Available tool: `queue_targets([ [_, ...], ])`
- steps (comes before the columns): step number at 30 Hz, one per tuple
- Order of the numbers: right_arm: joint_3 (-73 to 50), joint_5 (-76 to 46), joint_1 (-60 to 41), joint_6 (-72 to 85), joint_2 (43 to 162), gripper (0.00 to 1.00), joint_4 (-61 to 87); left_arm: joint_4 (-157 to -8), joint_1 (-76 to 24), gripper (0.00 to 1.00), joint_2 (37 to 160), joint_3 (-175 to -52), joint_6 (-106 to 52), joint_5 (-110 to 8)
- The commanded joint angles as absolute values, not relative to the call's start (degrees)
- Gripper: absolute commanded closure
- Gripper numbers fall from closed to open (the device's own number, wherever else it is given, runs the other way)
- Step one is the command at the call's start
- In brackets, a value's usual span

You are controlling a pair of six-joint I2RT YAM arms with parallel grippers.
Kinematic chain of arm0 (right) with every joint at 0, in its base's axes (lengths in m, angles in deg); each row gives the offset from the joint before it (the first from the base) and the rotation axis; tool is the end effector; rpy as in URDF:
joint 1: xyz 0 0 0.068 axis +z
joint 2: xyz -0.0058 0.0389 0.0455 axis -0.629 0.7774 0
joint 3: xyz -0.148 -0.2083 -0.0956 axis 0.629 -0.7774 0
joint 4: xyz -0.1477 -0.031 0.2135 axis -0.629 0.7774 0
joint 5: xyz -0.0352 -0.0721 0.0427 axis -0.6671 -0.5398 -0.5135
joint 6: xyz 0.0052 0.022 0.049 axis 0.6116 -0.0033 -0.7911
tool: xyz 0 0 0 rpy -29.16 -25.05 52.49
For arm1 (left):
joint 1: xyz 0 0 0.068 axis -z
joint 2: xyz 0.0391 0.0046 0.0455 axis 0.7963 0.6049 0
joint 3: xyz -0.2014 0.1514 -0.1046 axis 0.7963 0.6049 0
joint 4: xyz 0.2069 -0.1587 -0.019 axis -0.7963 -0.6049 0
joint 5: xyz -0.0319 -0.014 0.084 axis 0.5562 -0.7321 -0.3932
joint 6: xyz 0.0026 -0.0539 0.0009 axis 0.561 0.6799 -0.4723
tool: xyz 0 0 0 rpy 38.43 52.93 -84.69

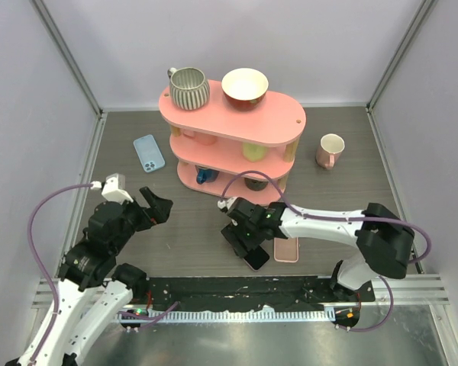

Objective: Put the phone into the phone case

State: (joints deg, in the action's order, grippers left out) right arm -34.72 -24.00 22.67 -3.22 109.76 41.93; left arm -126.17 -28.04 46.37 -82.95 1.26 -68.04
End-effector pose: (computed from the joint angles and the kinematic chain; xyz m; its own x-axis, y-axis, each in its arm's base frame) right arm 0.1393 0.2566 0.1819 -0.6631 -0.6309 -0.4028 -0.7169 0.6901 0.0993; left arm 0.0850 -0.0330 0.3092 -0.4511 -0.4856 -0.7488 -0.0057 0.8406 -0.5417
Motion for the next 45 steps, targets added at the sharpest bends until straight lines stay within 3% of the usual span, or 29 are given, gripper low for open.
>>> queue_targets([
  [1,-33.7,-24.5,21.8,-9.5,103.9,0.49,43.0,-123.1,-28.3,0.0,48.7,-83.2,-0.5,-64.9],
  [11,-32.4,-26.7,19.4,-13.4,101.0,0.51,48.5,-122.4,-28.3,0.0,48.0,-82.6,-0.5,-65.2],
  [24,-39.8,-39.4,5.8,-25.7,87.4,0.51,57.2,-121.9,-28.3,0.0,48.1,-82.5,-0.2,-64.6],
  [31,-43.2,-44.3,5.1,-33.0,88.5,0.5,56.2,-122.1,-28.3,0.0,47.3,-82.4,-0.3,-64.7],
  [45,-46.0,-42.7,5.0,-35.4,93.7,0.46,51.9,-121.7,-28.3,0.0,46.8,-82.3,-0.3,-65.0],
])
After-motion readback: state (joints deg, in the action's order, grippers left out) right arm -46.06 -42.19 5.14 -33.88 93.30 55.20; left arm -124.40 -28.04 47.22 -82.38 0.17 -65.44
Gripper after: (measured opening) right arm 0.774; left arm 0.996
